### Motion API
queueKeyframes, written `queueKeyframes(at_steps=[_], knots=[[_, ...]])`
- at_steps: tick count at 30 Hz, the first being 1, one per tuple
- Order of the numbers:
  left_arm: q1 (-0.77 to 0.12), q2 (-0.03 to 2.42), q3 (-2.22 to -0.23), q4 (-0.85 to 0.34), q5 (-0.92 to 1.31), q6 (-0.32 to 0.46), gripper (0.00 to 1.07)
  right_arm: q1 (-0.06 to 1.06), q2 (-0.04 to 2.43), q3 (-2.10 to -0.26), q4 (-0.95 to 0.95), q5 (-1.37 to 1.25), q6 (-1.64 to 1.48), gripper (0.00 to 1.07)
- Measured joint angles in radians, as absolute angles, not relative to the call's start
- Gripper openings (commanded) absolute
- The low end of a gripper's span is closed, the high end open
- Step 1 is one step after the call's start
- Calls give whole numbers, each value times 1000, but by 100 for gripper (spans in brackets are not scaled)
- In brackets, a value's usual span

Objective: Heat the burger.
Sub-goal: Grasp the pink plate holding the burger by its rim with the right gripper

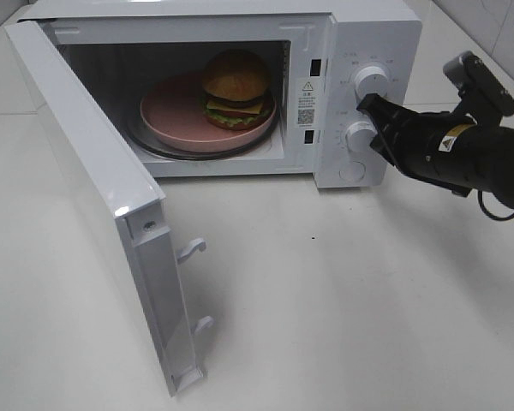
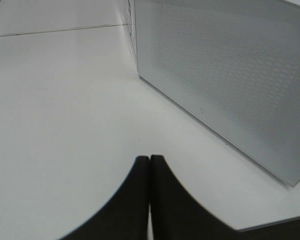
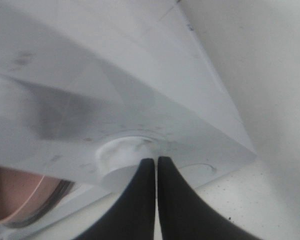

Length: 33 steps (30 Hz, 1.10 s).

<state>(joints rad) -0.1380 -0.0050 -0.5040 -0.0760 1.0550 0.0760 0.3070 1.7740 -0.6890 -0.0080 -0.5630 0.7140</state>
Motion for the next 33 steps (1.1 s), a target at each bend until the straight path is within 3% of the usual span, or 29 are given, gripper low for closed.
queueKeyframes(at_steps=[10,19,26,28,31,33], knots=[[-138,-5,-504,-76,1055,76,0,307,1661,-689,-350,-245,554,3],[-138,-5,-504,-76,1055,76,0,307,1612,-689,-449,10,512,5],[-138,-5,-504,-76,1055,75,0,308,1592,-713,-419,265,383,5],[-138,-5,-504,-76,1055,74,0,309,1591,-764,-296,444,243,5],[-138,-5,-504,-76,1055,74,0,309,1591,-780,-247,486,198,6],[-138,-5,-504,-76,1055,74,0,309,1591,-831,-52,613,25,7]])
